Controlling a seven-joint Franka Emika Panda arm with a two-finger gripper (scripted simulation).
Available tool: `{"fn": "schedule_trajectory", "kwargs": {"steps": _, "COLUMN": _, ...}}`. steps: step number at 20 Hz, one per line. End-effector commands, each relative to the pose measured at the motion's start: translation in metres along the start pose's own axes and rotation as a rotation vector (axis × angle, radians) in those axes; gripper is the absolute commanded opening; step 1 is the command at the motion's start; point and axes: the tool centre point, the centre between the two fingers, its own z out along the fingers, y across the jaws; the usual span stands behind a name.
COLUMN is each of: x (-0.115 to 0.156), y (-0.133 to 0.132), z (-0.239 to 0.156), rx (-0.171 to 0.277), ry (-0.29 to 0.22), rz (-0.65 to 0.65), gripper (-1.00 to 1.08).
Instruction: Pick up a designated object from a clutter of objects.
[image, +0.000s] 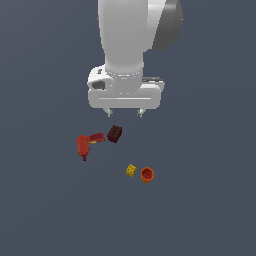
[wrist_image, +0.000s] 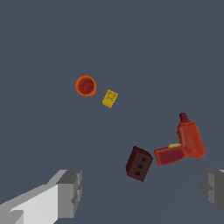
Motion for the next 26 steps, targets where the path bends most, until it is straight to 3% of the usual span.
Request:
{"fn": "schedule_trajectory", "kwargs": {"steps": 1, "x": 0.0, "y": 0.0, "z": 0.0, "rx": 0.0, "ry": 0.0, "rz": 0.0, "gripper": 1.0}}
{"fn": "schedule_trajectory", "kwargs": {"steps": 10, "x": -0.007, "y": -0.023, "z": 0.009, "rx": 0.002, "ry": -0.027, "rz": -0.072, "gripper": 1.0}}
{"fn": "schedule_trajectory", "kwargs": {"steps": 15, "x": -0.006, "y": -0.022, "z": 0.01, "rx": 0.002, "ry": -0.027, "rz": -0.069, "gripper": 1.0}}
{"fn": "schedule_trajectory", "kwargs": {"steps": 26, "x": 0.022, "y": -0.034, "z": 0.039, "rx": 0.003, "ry": -0.018, "rz": 0.016, "gripper": 1.0}}
